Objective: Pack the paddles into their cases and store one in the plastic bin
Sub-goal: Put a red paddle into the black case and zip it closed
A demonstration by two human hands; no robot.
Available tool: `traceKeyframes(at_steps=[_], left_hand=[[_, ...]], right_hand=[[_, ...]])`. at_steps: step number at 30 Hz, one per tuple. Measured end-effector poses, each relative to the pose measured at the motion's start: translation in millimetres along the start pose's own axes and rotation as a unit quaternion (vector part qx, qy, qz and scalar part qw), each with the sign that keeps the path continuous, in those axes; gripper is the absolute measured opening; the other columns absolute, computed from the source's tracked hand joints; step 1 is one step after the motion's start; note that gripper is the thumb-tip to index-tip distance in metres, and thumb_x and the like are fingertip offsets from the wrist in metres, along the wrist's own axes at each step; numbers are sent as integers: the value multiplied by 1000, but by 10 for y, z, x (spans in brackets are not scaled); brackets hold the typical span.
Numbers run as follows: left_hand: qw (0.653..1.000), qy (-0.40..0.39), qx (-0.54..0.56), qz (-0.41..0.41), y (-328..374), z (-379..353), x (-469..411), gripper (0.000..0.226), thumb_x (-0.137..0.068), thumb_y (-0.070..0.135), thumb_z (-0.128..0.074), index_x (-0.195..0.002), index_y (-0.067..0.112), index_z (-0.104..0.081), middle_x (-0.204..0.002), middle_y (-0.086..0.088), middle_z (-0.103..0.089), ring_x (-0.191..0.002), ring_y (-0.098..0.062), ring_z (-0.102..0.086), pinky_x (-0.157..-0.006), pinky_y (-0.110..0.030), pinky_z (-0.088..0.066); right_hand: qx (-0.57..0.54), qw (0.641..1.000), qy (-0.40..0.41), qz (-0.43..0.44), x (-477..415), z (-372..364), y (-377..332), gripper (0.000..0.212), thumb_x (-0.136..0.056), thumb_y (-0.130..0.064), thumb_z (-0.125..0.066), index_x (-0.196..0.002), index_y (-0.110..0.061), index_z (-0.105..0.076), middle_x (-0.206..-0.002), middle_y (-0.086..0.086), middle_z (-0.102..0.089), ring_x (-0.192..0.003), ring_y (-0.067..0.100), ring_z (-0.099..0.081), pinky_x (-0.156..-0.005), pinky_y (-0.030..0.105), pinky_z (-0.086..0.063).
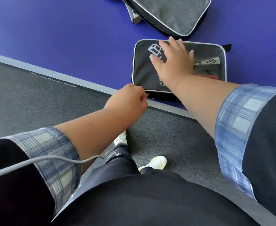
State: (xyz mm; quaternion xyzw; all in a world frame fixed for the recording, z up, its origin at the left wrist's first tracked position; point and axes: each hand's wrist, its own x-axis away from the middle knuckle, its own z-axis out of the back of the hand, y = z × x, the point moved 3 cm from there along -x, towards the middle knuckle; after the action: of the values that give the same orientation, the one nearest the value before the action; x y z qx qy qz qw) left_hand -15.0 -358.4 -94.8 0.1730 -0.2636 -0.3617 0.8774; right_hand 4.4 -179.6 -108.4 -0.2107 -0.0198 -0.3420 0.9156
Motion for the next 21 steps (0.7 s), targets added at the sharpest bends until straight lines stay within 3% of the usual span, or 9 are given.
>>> traceKeyframes(at_steps=[3,5,7,8,10,12,14,17,21], left_hand=[[997,-6,29,76,83,-6,24,16,-91,28,-50,-92,22,-65,-86,3,-65,-71,-20,-62,-67,-36,-57],[993,-16,49,108,112,9,58,17,-91,30,-50,-91,24,-66,-81,2,-66,-69,-21,-64,-67,-36,-59],[988,-24,75,133,149,29,100,18,-91,30,-52,-89,22,-68,-80,-2,-69,-70,-25,-67,-68,-38,-60],[987,-26,79,139,173,38,114,19,-91,29,-54,-88,19,-69,-80,-6,-71,-72,-29,-68,-70,-41,-60],[986,-29,80,146,201,51,124,22,-91,29,-55,-88,14,-71,-84,-12,-73,-77,-33,-69,-72,-45,-60],[985,-40,76,150,209,69,132,20,-92,29,-54,-90,18,-72,-85,-8,-73,-74,-30,-68,-72,-43,-60],[987,-59,57,135,209,80,141,18,-93,29,-53,-95,26,-71,-88,0,-72,-70,-21,-65,-69,-37,-58],[989,-104,32,102,222,105,157,26,-90,22,-50,-105,30,-69,-96,5,-71,-69,-18,-64,-65,-34,-55],[989,-91,-99,63,231,352,-9,38,-91,20,-44,-114,38,-68,-112,7,-66,-79,-15,-61,-65,-29,-49]], right_hand=[[-207,970,119,47,306,325,38,46,-95,-33,-55,-135,-12,-57,-139,6,-54,-132,19,-47,-109,21,-26],[-239,962,128,35,670,352,47,24,-94,-28,-55,-110,-15,-68,-102,-7,-66,-101,13,-60,-90,19,-42],[-280,957,2,-70,965,122,43,25,-93,-36,-52,-94,-18,-69,-89,-5,-70,-88,17,-66,-81,30,-51],[-299,941,-84,-136,1098,-19,26,32,-91,-42,-50,-94,-17,-70,-94,1,-73,-91,23,-68,-82,37,-55],[-367,857,-238,-272,1285,-238,-34,40,-92,-49,-51,-110,-17,-68,-111,7,-70,-96,27,-69,-80,41,-59],[-461,769,-294,-332,1343,-313,-114,42,-95,-51,-53,-121,-20,-63,-118,1,-66,-92,21,-69,-69,33,-58],[-523,730,-286,-335,1283,-309,-157,37,-99,-48,-50,-117,-20,-66,-110,-2,-71,-84,18,-69,-63,30,-54],[-549,717,-272,-332,1174,-287,-172,23,-101,-40,-51,-100,-23,-66,-84,-7,-71,-72,14,-67,-63,28,-52],[-485,770,-275,-309,1138,-279,-177,24,-103,-36,-48,-95,-18,-62,-78,-4,-64,-58,12,-58,-56,25,-47]])
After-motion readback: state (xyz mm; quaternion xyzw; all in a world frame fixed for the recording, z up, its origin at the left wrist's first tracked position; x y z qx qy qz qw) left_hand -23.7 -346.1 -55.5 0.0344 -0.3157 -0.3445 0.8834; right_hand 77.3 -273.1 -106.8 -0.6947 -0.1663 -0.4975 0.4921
